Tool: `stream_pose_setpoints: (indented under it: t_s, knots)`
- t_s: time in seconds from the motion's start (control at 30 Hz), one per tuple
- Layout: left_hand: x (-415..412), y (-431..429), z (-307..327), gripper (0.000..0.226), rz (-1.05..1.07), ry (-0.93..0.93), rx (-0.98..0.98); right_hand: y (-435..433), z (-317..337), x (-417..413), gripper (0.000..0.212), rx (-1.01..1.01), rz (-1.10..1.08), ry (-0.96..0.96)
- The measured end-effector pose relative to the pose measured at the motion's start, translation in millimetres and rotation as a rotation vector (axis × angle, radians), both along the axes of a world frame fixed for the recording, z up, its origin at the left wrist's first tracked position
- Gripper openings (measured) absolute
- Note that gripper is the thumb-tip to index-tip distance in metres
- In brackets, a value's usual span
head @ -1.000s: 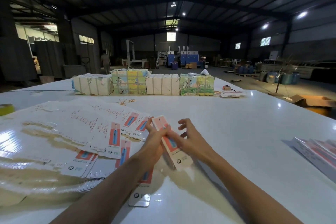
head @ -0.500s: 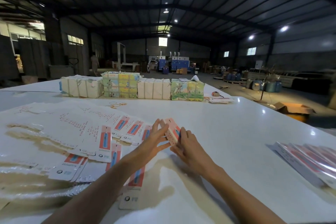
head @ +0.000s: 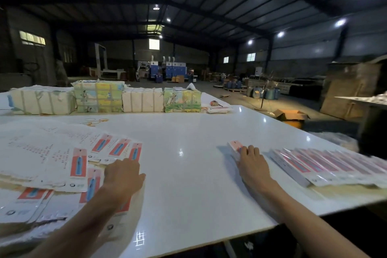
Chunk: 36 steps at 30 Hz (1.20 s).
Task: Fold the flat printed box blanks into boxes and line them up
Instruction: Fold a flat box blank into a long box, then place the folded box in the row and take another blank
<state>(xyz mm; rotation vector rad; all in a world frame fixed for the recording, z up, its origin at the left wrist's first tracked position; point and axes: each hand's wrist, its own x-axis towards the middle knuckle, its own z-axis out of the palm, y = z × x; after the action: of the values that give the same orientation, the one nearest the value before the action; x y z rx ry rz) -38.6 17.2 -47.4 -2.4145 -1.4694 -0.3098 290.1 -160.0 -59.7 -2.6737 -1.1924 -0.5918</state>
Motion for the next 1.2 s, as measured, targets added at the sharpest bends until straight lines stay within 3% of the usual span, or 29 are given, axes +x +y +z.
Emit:
stream_pose_setpoints:
  t_s: [0.1, 0.3, 0.4, 0.5, 0.57, 0.63, 0.77, 0.9, 1.03, 1.13, 1.2]
  knots:
    - [7.1, -2.2, -0.1, 0.028, 0.017, -0.002, -0.060, -13.8, -1.8, 16.8, 0.048, -0.085, -0.103, -0.100]
    - [4.4, 4.9, 0.1, 0.032, 0.050, 0.015, -0.127, -51.0, 4.6, 43.9, 0.043, -0.127, -0.267, -0.116]
    - [0.1, 11.6, -4.5, 0.054, 0.041, -0.076, -0.149, -62.1, 8.6, 54.6, 0.042, -0.169, -0.330, -0.120]
    - [-0.4, 16.2, -0.1, 0.088, 0.052, -0.167, -0.265, -64.3, 12.7, 57.0, 0.046, -0.213, -0.361, -0.173]
    - [-0.6, 21.4, 4.9, 0.097, 0.013, -0.279, -0.356, -54.4, 16.8, 48.1, 0.050, -0.205, -0.311, -0.212]
    - [-2.1, 24.4, 9.6, 0.086, -0.066, -0.391, -0.437, -30.9, 22.6, 27.7, 0.050, -0.133, -0.206, -0.201]
    - [0.9, 25.0, 13.2, 0.034, -0.216, -0.791, -0.772, 30.8, 34.1, -30.0, 0.037, 0.045, 0.120, -0.123]
    - [5.1, 17.0, 18.9, 0.034, -0.276, -1.034, -1.129, 84.5, 35.6, -89.7, 0.043, 0.209, 0.495, 0.277]
    - [8.2, 5.8, 17.3, 0.038, -0.389, -1.096, -1.209, 116.6, 23.7, -134.7, 0.048, 0.321, 0.793, 0.831]
    - [12.0, -2.5, 15.2, 0.039, -0.434, -1.138, -1.210, 124.4, 3.9, -146.2, 0.028, 0.461, 0.906, 0.978]
    - [15.2, -11.4, 15.3, 0.038, -0.457, -1.295, -1.296, 123.2, 0.2, -146.1, 0.021, 0.544, 0.918, 1.028]
